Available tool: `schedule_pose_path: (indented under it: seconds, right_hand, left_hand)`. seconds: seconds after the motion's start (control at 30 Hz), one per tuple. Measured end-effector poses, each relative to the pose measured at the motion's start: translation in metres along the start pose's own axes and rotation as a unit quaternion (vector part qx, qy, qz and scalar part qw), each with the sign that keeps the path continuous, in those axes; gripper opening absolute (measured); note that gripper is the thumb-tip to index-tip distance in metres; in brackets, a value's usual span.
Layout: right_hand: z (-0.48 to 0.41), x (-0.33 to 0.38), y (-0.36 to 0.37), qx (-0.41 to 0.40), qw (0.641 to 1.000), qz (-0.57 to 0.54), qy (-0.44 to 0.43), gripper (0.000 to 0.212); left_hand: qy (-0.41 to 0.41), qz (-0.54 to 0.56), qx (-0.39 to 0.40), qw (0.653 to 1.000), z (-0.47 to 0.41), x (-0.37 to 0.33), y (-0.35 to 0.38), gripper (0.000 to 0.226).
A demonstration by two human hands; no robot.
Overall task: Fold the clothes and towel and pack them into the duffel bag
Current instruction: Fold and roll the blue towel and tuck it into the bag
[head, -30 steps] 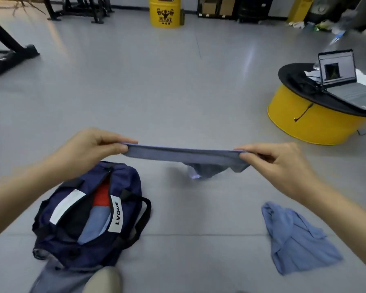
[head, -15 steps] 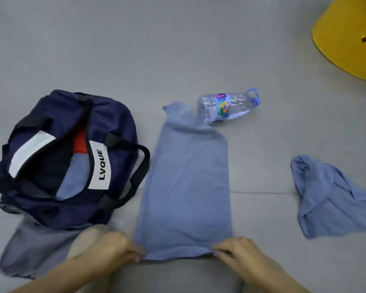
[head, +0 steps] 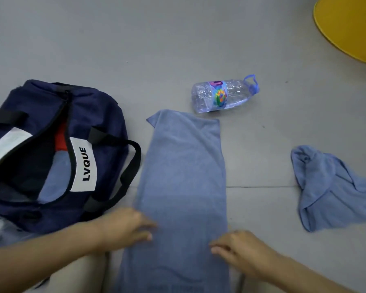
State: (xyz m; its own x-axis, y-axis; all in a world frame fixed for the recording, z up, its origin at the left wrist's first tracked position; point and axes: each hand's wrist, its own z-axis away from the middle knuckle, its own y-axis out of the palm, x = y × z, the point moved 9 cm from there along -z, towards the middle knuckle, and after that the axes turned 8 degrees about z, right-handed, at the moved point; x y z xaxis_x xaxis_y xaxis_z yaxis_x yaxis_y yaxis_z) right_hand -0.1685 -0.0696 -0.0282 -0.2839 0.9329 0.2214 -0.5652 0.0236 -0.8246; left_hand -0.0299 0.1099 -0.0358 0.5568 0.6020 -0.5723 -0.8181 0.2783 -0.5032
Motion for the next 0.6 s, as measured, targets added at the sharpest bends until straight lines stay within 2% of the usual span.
schedule_pose_path:
  seconds: [0.07, 0.17, 0.2, 0.27, 0.37, 0.43, 0.5, 0.6]
  right_hand:
    - [-0.031, -0.053, -0.025, 0.032, 0.996, -0.035, 0.08, 0.037]
    - [-0.068, -0.101, -0.088, -0.039, 0.988, -0.045, 0.142, 0.042]
    - [-0.083, -0.116, -0.092, -0.036, 0.987, -0.041, 0.154, 0.047]
    - [-0.116, -0.139, -0.108, -0.048, 0.982, -0.045, 0.174, 0.059]
    - [-0.162, -0.155, -0.104, -0.064, 0.973, -0.087, 0.206, 0.069]
    - [-0.183, -0.162, -0.093, -0.079, 0.961, -0.139, 0.226, 0.07]
    - [-0.194, -0.171, -0.082, -0.083, 0.956, -0.157, 0.235, 0.071]
    - [-0.195, -0.186, -0.069, -0.077, 0.965, -0.105, 0.227, 0.076]
  left_hand:
    - [-0.038, -0.047, -0.09, 0.994, -0.035, 0.013, -0.06, 0.042]
    - [-0.088, -0.07, -0.201, 0.973, -0.077, 0.028, -0.149, 0.044]
    - [-0.107, -0.066, -0.218, 0.968, -0.087, 0.031, -0.17, 0.044]
    - [-0.146, -0.056, -0.224, 0.962, -0.105, 0.042, -0.197, 0.044]
    - [-0.191, -0.043, -0.204, 0.959, -0.131, 0.074, -0.196, 0.056]
    - [-0.19, -0.045, -0.188, 0.963, -0.144, 0.094, -0.184, 0.07]
    - [-0.186, -0.053, -0.172, 0.966, -0.153, 0.112, -0.173, 0.074]
    - [-0.168, -0.116, -0.191, 0.96, -0.155, 0.126, -0.175, 0.067]
